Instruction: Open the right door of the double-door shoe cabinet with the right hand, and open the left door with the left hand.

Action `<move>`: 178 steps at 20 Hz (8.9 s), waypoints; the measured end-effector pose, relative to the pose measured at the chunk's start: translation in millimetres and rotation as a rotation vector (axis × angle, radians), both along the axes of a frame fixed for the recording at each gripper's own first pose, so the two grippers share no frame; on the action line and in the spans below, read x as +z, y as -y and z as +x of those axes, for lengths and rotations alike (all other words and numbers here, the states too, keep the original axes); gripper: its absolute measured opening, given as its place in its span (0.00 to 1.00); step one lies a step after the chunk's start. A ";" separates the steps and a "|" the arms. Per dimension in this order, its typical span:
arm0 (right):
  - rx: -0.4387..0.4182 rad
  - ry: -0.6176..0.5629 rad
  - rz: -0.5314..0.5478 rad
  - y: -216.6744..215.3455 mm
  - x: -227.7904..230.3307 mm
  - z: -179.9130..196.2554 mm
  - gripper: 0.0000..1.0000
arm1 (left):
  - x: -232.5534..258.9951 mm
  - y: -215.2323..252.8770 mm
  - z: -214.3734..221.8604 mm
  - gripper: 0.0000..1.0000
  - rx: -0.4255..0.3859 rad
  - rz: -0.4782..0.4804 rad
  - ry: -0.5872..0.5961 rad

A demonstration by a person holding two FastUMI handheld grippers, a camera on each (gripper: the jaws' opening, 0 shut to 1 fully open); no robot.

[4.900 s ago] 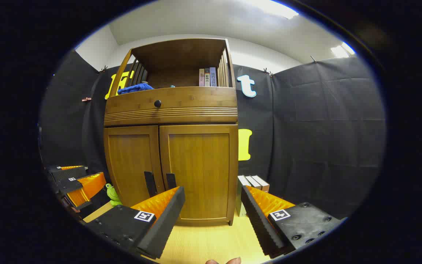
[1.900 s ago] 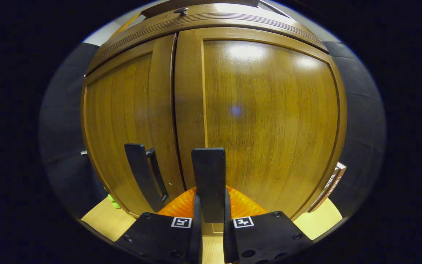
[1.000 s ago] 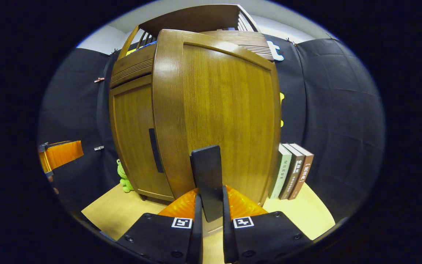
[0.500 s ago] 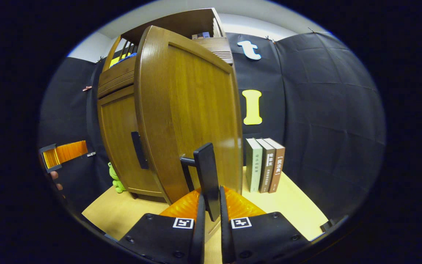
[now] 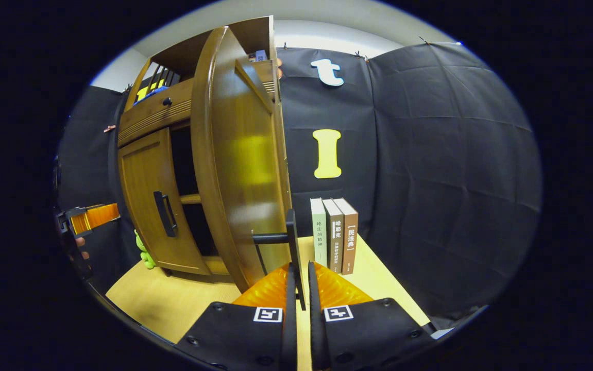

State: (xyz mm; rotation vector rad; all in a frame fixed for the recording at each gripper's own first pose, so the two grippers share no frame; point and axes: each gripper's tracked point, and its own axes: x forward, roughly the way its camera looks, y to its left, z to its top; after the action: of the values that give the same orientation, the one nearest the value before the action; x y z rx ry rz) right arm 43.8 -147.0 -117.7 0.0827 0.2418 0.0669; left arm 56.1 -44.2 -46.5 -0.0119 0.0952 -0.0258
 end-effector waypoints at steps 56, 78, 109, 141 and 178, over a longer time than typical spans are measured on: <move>-0.152 0.142 0.037 8.7 90.4 -80.4 1.00 | -81.5 -31.3 79.1 0.29 0.037 -0.003 -0.159; 0.002 0.137 0.013 -143.4 86.1 -112.2 0.98 | -90.5 -167.5 -49.0 0.17 0.039 -0.012 -0.152; 0.132 0.196 -0.117 -149.4 84.8 -120.8 0.99 | -11.3 -182.5 -157.6 0.66 0.160 -0.027 0.051; 0.163 0.317 -0.032 -29.4 106.1 -175.9 0.99 | 27.8 35.6 -236.9 0.99 0.225 0.025 0.105; 0.150 0.323 -0.079 -31.0 109.5 -155.9 0.99 | 28.4 32.3 -215.0 0.99 0.221 0.068 0.109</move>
State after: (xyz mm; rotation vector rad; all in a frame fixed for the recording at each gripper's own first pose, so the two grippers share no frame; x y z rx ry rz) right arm -112.1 -115.9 -8.2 -0.0260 -0.0723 0.2180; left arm -158.9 -76.5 -18.1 0.0474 -0.0145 0.1973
